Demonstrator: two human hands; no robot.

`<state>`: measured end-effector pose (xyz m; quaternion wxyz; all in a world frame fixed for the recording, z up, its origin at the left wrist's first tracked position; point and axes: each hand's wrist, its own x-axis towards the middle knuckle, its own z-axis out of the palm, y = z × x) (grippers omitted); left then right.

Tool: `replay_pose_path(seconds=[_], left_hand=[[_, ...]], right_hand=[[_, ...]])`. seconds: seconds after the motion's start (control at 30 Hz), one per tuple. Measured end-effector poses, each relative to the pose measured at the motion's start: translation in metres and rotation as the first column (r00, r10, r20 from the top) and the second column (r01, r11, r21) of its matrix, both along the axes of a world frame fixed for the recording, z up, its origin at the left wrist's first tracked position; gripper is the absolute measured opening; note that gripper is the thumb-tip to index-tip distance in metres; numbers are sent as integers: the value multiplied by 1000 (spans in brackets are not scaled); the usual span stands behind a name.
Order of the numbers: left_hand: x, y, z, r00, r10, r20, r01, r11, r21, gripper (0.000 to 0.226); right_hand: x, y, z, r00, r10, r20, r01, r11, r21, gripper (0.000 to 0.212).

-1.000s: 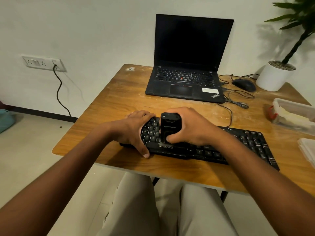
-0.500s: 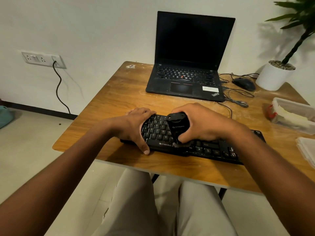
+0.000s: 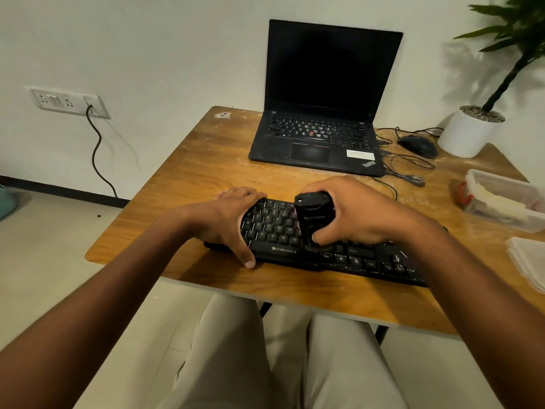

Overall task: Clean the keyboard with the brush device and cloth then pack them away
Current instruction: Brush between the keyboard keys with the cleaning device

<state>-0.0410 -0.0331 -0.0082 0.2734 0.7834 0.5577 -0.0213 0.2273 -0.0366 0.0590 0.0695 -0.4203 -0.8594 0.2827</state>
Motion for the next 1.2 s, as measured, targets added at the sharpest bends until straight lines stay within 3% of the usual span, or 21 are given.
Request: replay_pose_path(seconds=[0.13,0.33,0.47,0.6,0.8,0.97,1.1,1.2], left_hand=[[1,-2,1,1000,8,2,-8,1000,8,148],[0,0,0,1000,7,8,-7,1000,5,148],[0,-1,0,1000,0,9,0,1000,10,149],[-2,1,-2,1000,-6,15,6,1000,15,147],[1,-1,0,1000,-2,-10,3,1000,14,148],[0,0,-1,1000,0,-13,0,1000,7,150],[-1,2,-3,1000,-2,2,2,1000,19,148],[-1,2,-3,1000,-9,-8,9,1000,30,148]], right_hand=[[-24,-10,-10,986,10,-167,-16,999,-33,35],[-3,-2,0,999,7,44,-6,1000,-26,34],[-9,-2,-1,976,-108,-190,101,994,-45,35],[-29,-9,-24,969,-18,-245,-19,989,-146,39],[-38,22,-30,975,-108,-194,120,991,52,37],[-34,34,-28,952,-162,-261,197,974,115,46],[-32,20,-19,949,-54,-311,56,998,-2,35],[-37,17,-22,974,28,-224,-41,998,-53,35]])
